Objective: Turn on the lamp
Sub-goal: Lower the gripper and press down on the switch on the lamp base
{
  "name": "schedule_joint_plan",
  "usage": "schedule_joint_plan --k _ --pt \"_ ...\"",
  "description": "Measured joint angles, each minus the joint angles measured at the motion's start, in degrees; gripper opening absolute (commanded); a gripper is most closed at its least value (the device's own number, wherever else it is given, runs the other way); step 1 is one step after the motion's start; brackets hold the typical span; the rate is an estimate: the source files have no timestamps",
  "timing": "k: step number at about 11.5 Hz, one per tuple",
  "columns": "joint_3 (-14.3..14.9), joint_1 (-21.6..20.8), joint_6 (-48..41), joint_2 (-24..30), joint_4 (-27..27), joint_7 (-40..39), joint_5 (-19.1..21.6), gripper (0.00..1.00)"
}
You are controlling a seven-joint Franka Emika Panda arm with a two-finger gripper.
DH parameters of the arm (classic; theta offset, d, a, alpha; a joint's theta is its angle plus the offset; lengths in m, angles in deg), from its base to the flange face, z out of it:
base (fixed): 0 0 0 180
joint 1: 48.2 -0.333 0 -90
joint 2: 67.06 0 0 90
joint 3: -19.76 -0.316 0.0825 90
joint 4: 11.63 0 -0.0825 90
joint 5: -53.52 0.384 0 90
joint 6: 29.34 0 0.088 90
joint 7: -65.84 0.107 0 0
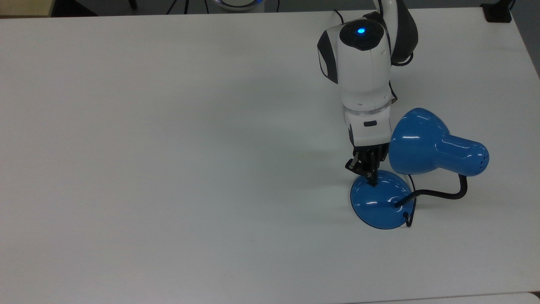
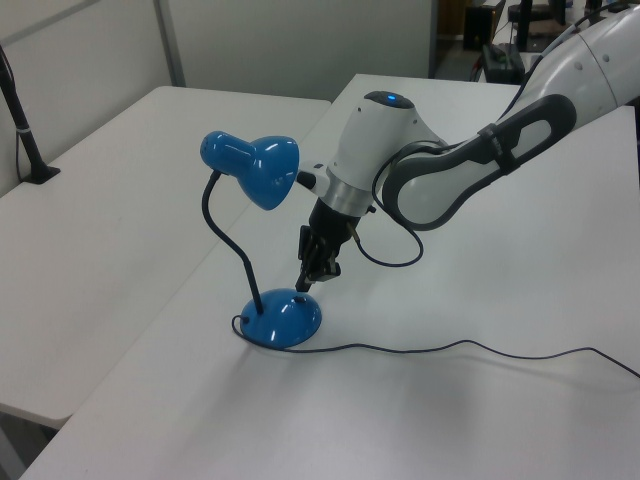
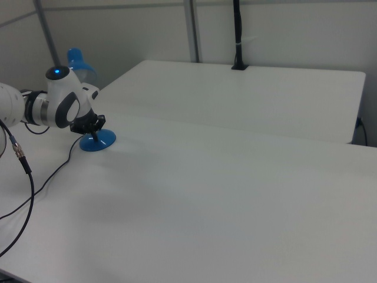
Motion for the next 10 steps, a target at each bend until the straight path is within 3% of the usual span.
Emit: schedule_joint_plan --k 10 --pt "0.0 -0.4 3.8 -2.3 -1.1 0.7 0.0 0.04"
